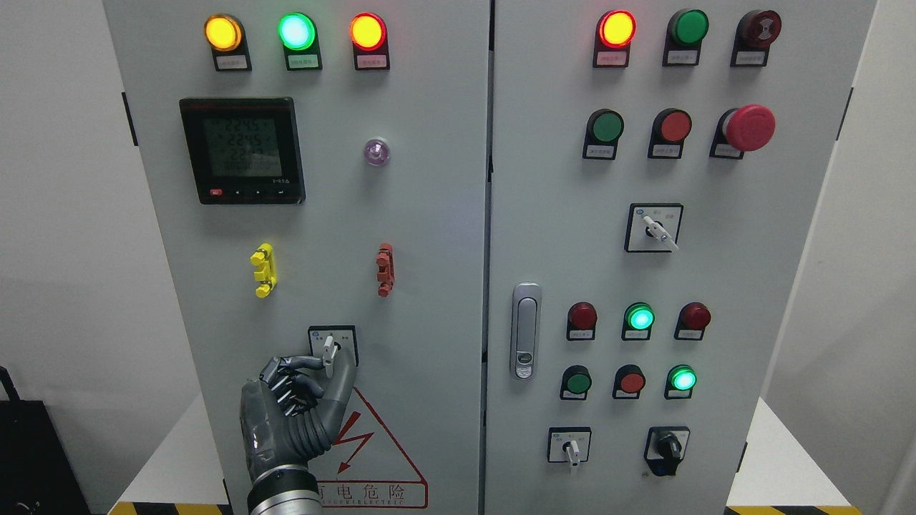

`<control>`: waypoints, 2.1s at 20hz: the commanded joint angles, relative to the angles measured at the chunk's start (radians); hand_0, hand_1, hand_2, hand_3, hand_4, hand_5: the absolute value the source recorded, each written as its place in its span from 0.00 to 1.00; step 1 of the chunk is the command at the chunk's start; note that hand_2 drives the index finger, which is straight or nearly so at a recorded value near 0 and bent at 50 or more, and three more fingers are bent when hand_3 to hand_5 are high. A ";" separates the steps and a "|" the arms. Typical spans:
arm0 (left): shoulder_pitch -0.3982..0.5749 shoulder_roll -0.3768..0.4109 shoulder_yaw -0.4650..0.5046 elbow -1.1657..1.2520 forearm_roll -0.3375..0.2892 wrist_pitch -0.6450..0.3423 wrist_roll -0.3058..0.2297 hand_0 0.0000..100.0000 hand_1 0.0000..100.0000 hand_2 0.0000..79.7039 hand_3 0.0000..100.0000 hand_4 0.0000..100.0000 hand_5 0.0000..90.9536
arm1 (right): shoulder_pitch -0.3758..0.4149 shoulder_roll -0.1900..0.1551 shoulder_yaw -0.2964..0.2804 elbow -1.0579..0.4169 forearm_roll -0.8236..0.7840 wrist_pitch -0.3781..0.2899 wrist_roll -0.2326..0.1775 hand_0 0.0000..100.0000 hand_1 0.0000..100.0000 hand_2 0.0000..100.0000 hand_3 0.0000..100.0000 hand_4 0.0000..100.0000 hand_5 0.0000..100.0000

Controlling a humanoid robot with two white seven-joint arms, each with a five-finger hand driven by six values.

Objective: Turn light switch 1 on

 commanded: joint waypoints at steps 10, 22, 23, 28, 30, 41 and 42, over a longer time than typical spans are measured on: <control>-0.010 0.000 0.000 0.001 0.001 0.015 -0.004 0.16 0.67 0.75 0.92 0.93 0.92 | 0.000 0.000 0.000 0.000 0.000 0.000 0.001 0.00 0.00 0.00 0.00 0.00 0.00; -0.015 -0.002 0.000 0.001 -0.001 0.030 -0.004 0.18 0.66 0.74 0.92 0.93 0.92 | 0.000 0.000 0.000 0.000 0.000 0.000 0.001 0.00 0.00 0.00 0.00 0.00 0.00; -0.015 -0.002 0.000 0.001 -0.001 0.032 -0.004 0.19 0.66 0.75 0.93 0.93 0.92 | 0.000 0.000 0.000 0.000 0.000 0.000 0.001 0.00 0.00 0.00 0.00 0.00 0.00; -0.015 -0.002 0.000 0.001 -0.001 0.030 -0.004 0.21 0.67 0.75 0.93 0.94 0.92 | 0.000 0.000 0.000 0.000 0.000 0.000 0.001 0.00 0.00 0.00 0.00 0.00 0.00; -0.015 -0.002 -0.002 0.001 -0.001 0.032 -0.004 0.22 0.67 0.75 0.93 0.94 0.92 | 0.000 0.000 0.000 0.000 0.000 0.000 0.001 0.00 0.00 0.00 0.00 0.00 0.00; -0.013 -0.002 -0.002 -0.001 -0.001 0.032 -0.004 0.30 0.66 0.75 0.94 0.94 0.91 | 0.000 0.000 0.000 0.000 0.000 0.000 0.001 0.00 0.00 0.00 0.00 0.00 0.00; -0.012 -0.002 -0.002 -0.001 -0.001 0.030 -0.004 0.31 0.66 0.75 0.94 0.94 0.91 | 0.000 0.000 0.000 0.000 0.000 0.000 0.001 0.00 0.00 0.00 0.00 0.00 0.00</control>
